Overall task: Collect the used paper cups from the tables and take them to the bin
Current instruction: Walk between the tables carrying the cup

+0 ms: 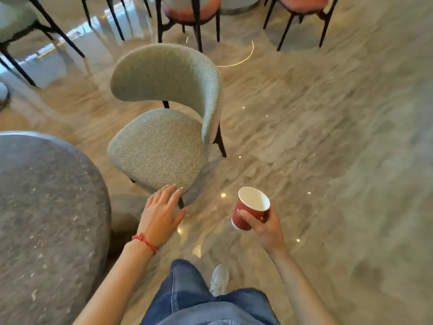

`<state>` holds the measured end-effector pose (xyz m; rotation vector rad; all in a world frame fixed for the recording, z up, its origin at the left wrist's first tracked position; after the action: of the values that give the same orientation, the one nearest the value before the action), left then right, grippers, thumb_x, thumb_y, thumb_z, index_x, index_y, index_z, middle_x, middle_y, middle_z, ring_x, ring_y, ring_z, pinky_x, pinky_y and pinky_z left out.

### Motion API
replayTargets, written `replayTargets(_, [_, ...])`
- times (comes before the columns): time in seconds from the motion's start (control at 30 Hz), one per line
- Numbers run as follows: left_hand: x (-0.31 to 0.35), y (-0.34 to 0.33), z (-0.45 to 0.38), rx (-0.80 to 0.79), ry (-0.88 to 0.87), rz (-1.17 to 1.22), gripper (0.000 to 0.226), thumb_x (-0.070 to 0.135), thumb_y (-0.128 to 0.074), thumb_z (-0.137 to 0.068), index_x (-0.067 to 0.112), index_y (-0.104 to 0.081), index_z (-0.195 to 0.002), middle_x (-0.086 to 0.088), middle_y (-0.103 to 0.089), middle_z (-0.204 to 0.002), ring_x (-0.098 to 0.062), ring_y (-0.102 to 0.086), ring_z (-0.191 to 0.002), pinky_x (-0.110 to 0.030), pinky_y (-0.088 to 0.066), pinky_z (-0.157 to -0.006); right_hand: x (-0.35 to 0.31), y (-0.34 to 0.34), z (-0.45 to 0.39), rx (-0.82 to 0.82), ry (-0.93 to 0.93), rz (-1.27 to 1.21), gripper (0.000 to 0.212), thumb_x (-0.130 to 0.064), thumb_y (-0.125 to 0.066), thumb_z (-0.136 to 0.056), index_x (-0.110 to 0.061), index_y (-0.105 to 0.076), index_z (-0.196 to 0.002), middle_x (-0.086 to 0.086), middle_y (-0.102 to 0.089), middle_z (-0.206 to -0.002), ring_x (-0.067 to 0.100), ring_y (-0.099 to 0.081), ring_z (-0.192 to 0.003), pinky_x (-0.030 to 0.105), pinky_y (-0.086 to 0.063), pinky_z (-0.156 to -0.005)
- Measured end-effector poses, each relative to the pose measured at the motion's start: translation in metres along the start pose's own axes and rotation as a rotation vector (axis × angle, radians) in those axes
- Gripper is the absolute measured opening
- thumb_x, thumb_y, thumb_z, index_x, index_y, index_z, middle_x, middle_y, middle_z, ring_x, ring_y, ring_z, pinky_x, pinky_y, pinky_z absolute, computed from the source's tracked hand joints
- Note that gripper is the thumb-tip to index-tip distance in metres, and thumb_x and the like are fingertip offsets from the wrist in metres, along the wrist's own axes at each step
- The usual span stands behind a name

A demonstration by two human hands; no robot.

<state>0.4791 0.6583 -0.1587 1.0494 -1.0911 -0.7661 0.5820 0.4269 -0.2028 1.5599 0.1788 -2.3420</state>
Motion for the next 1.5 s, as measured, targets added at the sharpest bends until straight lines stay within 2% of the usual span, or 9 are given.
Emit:
replayTargets(0.13, [0.039, -0.008, -0.057, 0.011, -0.083, 0.003, 0.045, 0.030, -0.060, -0.085, -0.001, -0.060, -0.118, -0.022, -0.062, -0.118, -0.040, -0.059, -0.109, -0.052, -0.047, -0.088, -0.006, 0.059, -0.022, 0.172, -0.028, -0.021, 0.077, -0.047, -0.079, -0.047, -0.020, -0.056, -0.115, -0.003, -0.068, -0.103, 0.004, -0.065, -0.089, 0.013, -0.049, -0.067])
replayTargets(0.2, [0.054, -0.012, -0.086, 0.008, -0.135, -0.003, 0.047, 0.021, -0.069, -0.082, 0.000, -0.057, -0.122, -0.022, -0.059, -0.122, -0.040, -0.057, -0.112, -0.052, -0.044, -0.092, -0.007, 0.079, -0.036, 0.235, -0.038, -0.047, 0.078, -0.051, -0.077, -0.044, -0.022, -0.057, -0.113, -0.005, -0.068, -0.102, -0.001, -0.064, -0.085, 0.010, -0.048, -0.065])
replayTargets(0.33, [0.078, -0.016, -0.152, -0.011, -0.188, 0.000, 0.049, 0.029, -0.062, -0.086, 0.003, -0.053, -0.127, -0.020, -0.056, -0.128, -0.038, -0.052, -0.118, -0.050, -0.041, -0.097, -0.015, 0.104, -0.074, 0.311, -0.046, -0.077, 0.080, -0.053, -0.076, -0.044, -0.019, -0.059, -0.114, -0.004, -0.069, -0.102, -0.002, -0.064, -0.084, 0.013, -0.048, -0.066])
replayTargets(0.5, [0.099, -0.023, -0.247, -0.073, -0.250, 0.005, 0.063, 0.046, -0.033, -0.086, 0.003, -0.054, -0.126, -0.019, -0.056, -0.128, -0.037, -0.051, -0.119, -0.049, -0.040, -0.098, -0.036, 0.120, -0.145, 0.375, -0.039, -0.106, 0.076, -0.048, -0.078, -0.048, -0.014, -0.059, -0.114, 0.000, -0.069, -0.102, -0.002, -0.065, -0.081, 0.010, -0.048, -0.064])
replayTargets(0.7, [0.128, 0.002, -0.360, -0.084, -0.307, 0.032, 0.053, 0.039, -0.044, -0.086, 0.002, -0.057, -0.121, -0.018, -0.060, -0.122, -0.037, -0.055, -0.114, -0.048, -0.044, -0.092, -0.092, 0.142, -0.227, 0.455, -0.045, -0.149, 0.058, -0.040, -0.078, -0.055, -0.028, -0.057, -0.108, -0.008, -0.067, -0.103, -0.005, -0.064, -0.085, 0.011, -0.049, -0.065])
replayTargets(0.8, [0.146, 0.006, -0.416, -0.080, -0.359, 0.017, 0.045, 0.025, -0.064, -0.085, 0.002, -0.056, -0.122, -0.020, -0.058, -0.125, -0.039, -0.053, -0.116, -0.049, -0.042, -0.094, -0.116, 0.156, -0.266, 0.467, -0.022, -0.170, 0.055, -0.036, -0.076, -0.060, -0.026, -0.056, -0.110, -0.008, -0.067, -0.104, -0.003, -0.064, -0.090, 0.012, -0.049, -0.066])
replayTargets(0.97, [0.181, 0.007, -0.484, -0.109, -0.373, 0.001, 0.055, 0.043, -0.041, -0.089, 0.002, -0.054, -0.124, -0.020, -0.056, -0.127, -0.038, -0.052, -0.118, -0.050, -0.041, -0.095, -0.151, 0.189, -0.317, 0.522, 0.028, -0.196, 0.046, -0.031, -0.074, -0.062, -0.027, -0.057, -0.104, -0.008, -0.066, -0.101, -0.007, -0.064, -0.084, 0.007, -0.047, -0.066])
replayTargets(1.07, [0.206, 0.016, -0.528, -0.103, -0.348, 0.006, 0.047, 0.034, -0.054, -0.091, 0.003, -0.052, -0.127, -0.019, -0.054, -0.130, -0.037, -0.049, -0.121, -0.049, -0.039, -0.099, -0.184, 0.224, -0.352, 0.559, 0.052, -0.194, 0.049, -0.029, -0.074, -0.062, -0.021, -0.057, -0.107, -0.007, -0.065, -0.100, -0.009, -0.063, -0.082, 0.007, -0.047, -0.067])
replayTargets(1.5, [0.298, 0.014, -0.688, 0.000, -0.266, 0.034, 0.045, 0.021, -0.068, -0.082, 0.000, -0.057, -0.121, -0.021, -0.060, -0.121, -0.039, -0.056, -0.113, -0.050, -0.044, -0.091, -0.260, 0.339, -0.530, 0.398, 0.047, -0.088, 0.054, -0.036, -0.077, -0.059, -0.027, -0.058, -0.109, -0.008, -0.067, -0.103, -0.004, -0.064, -0.086, 0.010, -0.049, -0.067])
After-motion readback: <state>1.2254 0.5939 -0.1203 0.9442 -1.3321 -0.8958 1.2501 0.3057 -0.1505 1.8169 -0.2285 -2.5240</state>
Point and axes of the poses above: each hand's wrist, its own z-axis away from the middle knuckle, its own y-axis out of the back of the hand, x = y × z, the point moved 2 cm from there along -z, towards the middle knuckle
